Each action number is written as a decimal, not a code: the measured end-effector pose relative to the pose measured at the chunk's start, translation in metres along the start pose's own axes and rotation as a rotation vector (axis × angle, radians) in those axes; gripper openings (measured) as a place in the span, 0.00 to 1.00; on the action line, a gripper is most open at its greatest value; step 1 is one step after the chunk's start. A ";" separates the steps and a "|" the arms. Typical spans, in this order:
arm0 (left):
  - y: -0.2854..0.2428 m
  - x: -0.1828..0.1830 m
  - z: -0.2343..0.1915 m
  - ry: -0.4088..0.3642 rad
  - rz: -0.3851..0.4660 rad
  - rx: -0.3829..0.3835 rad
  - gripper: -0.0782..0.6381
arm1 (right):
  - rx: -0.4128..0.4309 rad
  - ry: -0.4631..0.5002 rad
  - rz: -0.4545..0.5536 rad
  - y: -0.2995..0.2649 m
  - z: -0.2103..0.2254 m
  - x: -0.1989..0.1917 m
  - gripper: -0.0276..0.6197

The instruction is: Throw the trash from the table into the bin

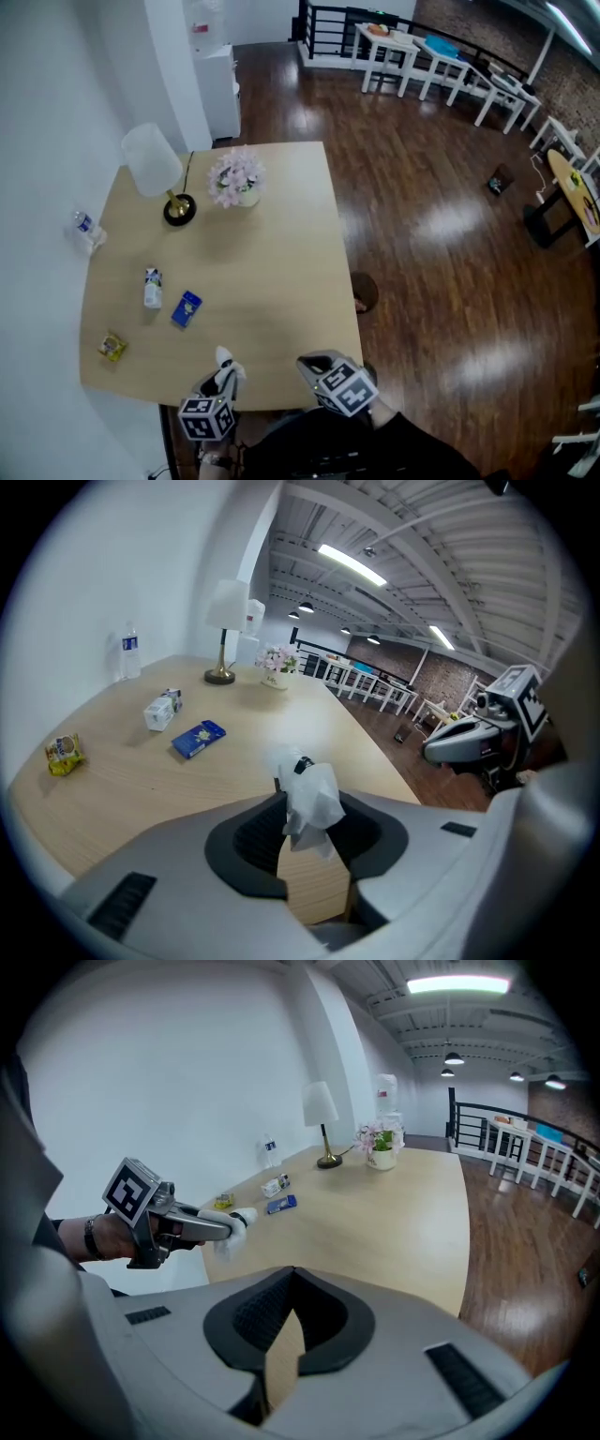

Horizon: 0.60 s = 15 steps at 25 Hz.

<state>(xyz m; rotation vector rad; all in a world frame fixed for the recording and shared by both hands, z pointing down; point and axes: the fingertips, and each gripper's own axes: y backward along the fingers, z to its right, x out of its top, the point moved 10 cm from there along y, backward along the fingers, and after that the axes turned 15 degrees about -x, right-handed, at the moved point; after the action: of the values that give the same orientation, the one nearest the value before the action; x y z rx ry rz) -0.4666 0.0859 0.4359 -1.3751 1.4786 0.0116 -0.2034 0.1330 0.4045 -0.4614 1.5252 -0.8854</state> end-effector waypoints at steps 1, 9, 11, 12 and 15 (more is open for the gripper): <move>-0.006 0.001 0.011 -0.012 -0.006 -0.001 0.29 | 0.006 0.001 0.006 0.003 0.008 -0.004 0.05; -0.082 0.010 0.131 -0.046 -0.071 -0.033 0.29 | 0.019 -0.079 0.034 0.052 0.113 -0.055 0.05; -0.102 0.010 0.164 -0.039 -0.083 -0.041 0.29 | 0.023 -0.091 0.040 0.065 0.140 -0.073 0.05; -0.112 0.011 0.178 -0.034 -0.089 -0.042 0.29 | 0.028 -0.098 0.035 0.071 0.153 -0.081 0.05; -0.142 0.010 0.216 -0.016 -0.101 -0.048 0.29 | 0.033 -0.118 0.009 0.083 0.189 -0.107 0.05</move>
<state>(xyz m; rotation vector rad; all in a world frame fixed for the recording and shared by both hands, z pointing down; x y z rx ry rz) -0.2206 0.1655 0.4218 -1.4840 1.4021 -0.0064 0.0143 0.2138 0.4213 -0.4743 1.4022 -0.8608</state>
